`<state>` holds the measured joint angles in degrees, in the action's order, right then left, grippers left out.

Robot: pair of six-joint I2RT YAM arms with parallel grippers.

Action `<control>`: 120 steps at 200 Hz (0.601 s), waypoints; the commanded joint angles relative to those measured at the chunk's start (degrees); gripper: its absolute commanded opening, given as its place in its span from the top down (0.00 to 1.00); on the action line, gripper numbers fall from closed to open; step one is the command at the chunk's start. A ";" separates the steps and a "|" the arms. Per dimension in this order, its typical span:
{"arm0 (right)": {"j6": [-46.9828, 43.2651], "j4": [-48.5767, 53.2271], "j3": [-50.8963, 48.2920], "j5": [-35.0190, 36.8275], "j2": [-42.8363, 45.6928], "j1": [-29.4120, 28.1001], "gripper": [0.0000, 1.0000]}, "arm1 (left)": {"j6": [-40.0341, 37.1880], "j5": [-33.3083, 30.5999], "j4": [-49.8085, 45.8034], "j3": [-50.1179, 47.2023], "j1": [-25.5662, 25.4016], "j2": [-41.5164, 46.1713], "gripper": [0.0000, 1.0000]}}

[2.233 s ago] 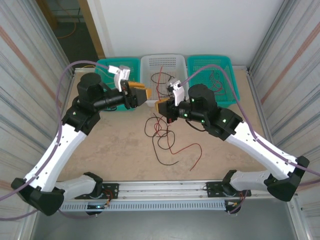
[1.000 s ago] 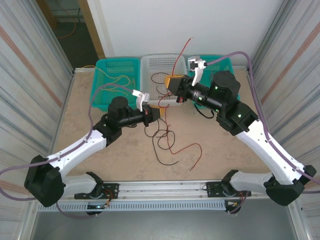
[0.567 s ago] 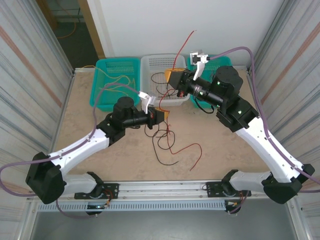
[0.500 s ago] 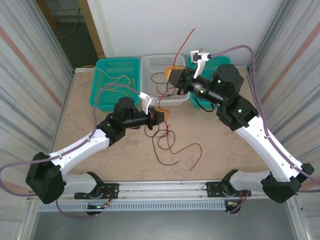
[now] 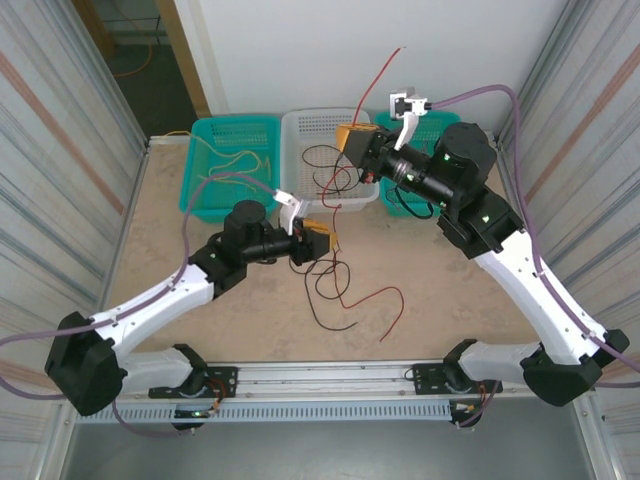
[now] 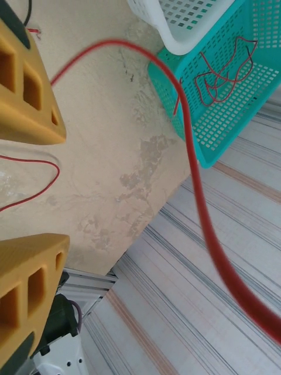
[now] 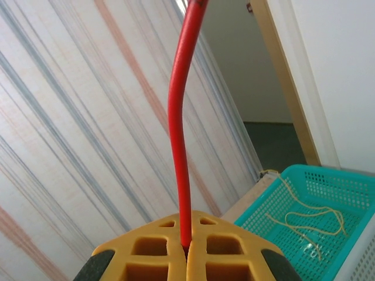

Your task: Untangle the cables

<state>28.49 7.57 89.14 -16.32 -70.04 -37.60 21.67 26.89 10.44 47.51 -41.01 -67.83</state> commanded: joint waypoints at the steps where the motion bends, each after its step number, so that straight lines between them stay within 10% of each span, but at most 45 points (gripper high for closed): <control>1: -0.59 0.49 2.21 1.20 0.78 0.94 1.00 | -0.96 -2.26 -0.91 -0.72 -0.38 2.44 0.54; 120: -6.26 11.68 13.87 11.01 -7.65 19.68 1.00 | 0.03 -12.79 -8.46 -3.81 -0.53 12.08 0.47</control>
<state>24.43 16.38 99.20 -8.75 -73.89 -22.20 21.69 18.04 4.12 44.71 -41.01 -58.41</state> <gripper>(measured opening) 0.063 0.530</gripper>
